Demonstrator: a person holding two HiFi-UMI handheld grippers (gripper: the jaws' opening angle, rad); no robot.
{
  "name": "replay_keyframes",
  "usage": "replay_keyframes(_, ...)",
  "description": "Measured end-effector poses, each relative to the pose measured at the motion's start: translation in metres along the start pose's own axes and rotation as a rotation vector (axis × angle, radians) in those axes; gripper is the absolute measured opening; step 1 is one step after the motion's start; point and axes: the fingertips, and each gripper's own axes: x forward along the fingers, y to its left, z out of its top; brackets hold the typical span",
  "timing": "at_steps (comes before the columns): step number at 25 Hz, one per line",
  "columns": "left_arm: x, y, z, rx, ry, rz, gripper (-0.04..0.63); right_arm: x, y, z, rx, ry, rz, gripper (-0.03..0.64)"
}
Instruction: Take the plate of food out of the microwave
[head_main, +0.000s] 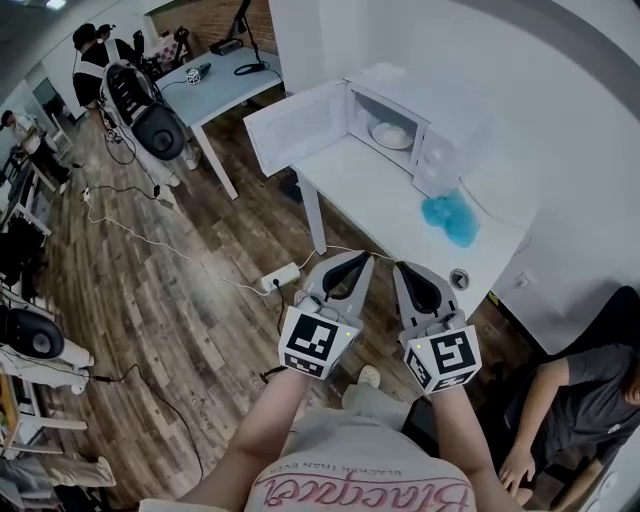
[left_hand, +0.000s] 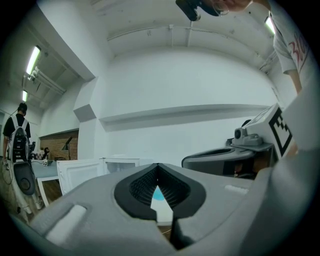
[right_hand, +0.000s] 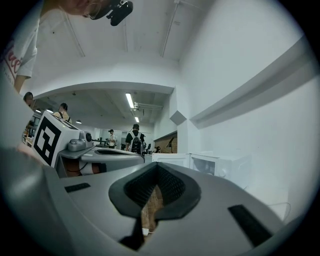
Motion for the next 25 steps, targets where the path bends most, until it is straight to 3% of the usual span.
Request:
replay_keyframes(11,0.084,0.032,-0.004,-0.025,0.008,0.052,0.005,0.056,-0.073,0.002,0.004,-0.006,0.042,0.009)
replay_keyframes(25,0.125,0.050,-0.020,-0.010,0.032,0.069,0.005,0.086,-0.104,-0.012,0.025,-0.006,0.051,0.009)
